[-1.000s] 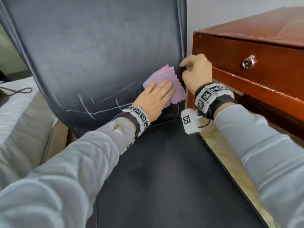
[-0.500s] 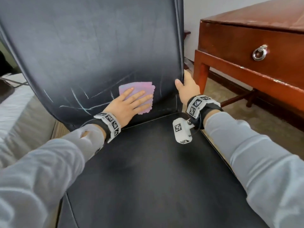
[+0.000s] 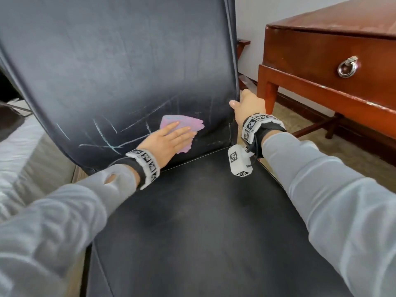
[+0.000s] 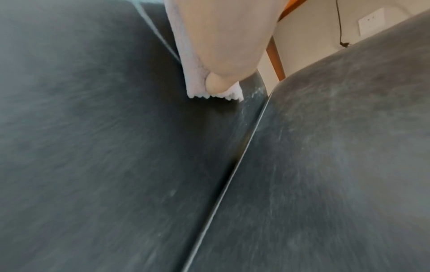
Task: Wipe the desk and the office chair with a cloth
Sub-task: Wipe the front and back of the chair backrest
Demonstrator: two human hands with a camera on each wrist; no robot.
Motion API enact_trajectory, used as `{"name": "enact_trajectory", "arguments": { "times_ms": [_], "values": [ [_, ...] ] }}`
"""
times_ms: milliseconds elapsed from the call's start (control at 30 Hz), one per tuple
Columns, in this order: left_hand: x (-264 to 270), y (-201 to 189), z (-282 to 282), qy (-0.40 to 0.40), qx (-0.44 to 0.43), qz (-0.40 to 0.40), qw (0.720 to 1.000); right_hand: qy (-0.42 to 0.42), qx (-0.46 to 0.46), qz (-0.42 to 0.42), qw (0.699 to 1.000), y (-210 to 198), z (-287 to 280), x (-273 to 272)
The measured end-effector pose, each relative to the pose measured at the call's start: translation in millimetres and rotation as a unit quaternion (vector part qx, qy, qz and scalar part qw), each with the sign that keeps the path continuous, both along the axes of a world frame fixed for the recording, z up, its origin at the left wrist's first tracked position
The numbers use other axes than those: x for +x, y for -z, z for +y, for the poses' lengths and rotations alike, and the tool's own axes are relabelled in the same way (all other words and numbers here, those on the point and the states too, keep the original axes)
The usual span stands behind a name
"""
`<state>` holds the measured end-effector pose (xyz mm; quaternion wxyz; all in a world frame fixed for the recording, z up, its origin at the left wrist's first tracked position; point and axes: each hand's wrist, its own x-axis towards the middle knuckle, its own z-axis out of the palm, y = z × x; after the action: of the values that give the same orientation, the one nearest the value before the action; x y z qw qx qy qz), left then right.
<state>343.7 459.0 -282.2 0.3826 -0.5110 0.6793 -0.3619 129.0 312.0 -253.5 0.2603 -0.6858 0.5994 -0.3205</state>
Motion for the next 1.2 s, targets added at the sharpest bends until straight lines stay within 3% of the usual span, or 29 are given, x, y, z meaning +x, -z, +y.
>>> {"name": "enact_trajectory", "arguments": {
  "times_ms": [167,367,467,633,767,967,1100,1200],
  "values": [
    [-17,-2,-7,-0.032,0.003,0.003,0.999,-0.004,-0.004,0.002,1.0,0,0,3],
    [-63,9,-55,0.006,0.0,0.036,0.999,-0.005,-0.019,0.01,1.0,3,-8,1],
    [-51,5,-50,0.024,-0.013,0.01,1.0,-0.007,-0.02,0.02,1.0,4,-9,1],
    [-6,14,1,-0.047,0.012,-0.048,0.998,-0.029,-0.011,0.041,0.999,-4,-3,2],
    [-2,1,1,-0.059,0.024,-0.041,0.997,-0.024,-0.007,0.02,0.999,-3,-2,-1],
    [-47,-38,-39,0.034,-0.045,0.019,0.998,-0.019,-0.012,0.024,0.999,-1,-4,-4],
    [-30,3,-16,-0.031,0.026,-0.001,0.999,-0.029,-0.021,0.073,0.997,-4,1,-4],
    [-8,17,-2,-0.083,0.068,0.004,0.994,-0.027,-0.008,0.038,0.999,-4,2,-4]
  ]
}}
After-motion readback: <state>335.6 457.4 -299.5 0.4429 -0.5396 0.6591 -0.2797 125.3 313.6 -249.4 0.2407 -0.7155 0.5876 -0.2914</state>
